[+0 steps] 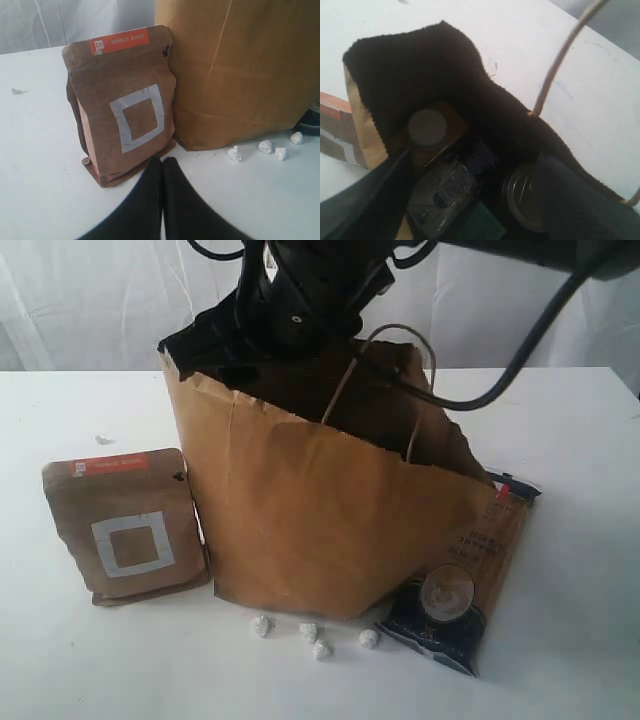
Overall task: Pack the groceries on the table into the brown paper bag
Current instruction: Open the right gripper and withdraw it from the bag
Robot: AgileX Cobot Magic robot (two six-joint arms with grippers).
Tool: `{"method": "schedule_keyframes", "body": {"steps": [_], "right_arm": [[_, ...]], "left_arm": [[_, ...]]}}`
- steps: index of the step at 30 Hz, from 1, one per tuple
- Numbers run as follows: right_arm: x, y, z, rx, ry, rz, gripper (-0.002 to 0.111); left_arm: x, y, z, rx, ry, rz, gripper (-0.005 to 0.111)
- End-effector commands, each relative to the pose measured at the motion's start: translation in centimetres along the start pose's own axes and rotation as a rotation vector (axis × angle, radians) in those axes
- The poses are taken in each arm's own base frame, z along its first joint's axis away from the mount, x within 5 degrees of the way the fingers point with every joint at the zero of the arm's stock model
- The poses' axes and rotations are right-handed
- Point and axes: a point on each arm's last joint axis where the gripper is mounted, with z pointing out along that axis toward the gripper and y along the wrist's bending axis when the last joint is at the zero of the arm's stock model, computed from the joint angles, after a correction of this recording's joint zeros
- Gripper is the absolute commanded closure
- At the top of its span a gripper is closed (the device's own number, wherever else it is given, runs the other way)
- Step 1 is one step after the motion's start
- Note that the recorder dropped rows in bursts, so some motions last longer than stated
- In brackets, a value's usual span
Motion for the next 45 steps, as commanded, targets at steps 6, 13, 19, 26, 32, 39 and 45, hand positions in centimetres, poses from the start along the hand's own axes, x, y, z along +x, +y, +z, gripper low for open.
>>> {"method": "schedule_keyframes", "body": {"steps": [6, 13, 19, 26, 32, 39, 45], "right_arm": [[-1.1, -1.3, -5.8, 0.024, -0.146, -0.027, 0.044], [-0.6, 0.9, -11.3, -0.065, -0.224, -0.104, 0.052], [1.4, 5.6, -14.2, -0.208, -0.237, -0.237, 0.053], [6.2, 9.9, -13.5, -0.325, -0.017, -0.328, 0.053], [10.9, 10.2, -9.7, -0.254, 0.192, -0.245, 0.053], [15.3, 10.0, -6.3, -0.223, 0.309, -0.199, 0.053], [17.6, 10.7, -4.8, -0.295, 0.322, -0.147, 0.053]], "left_arm": [[0.1, 0.0, 0.0, -0.004, -0.001, -0.008, 0.106], [0.1, 0.0, 0.0, -0.004, -0.001, -0.008, 0.106], [0.1, 0.0, 0.0, -0.004, -0.001, -0.008, 0.106], [0.1, 0.0, 0.0, -0.004, -0.001, -0.008, 0.106], [0.1, 0.0, 0.0, -0.004, -0.001, -0.008, 0.106], [0.1, 0.0, 0.0, -0.004, -0.001, -0.008, 0.106], [0.1, 0.0, 0.0, -0.004, -0.001, -0.008, 0.106]]}}
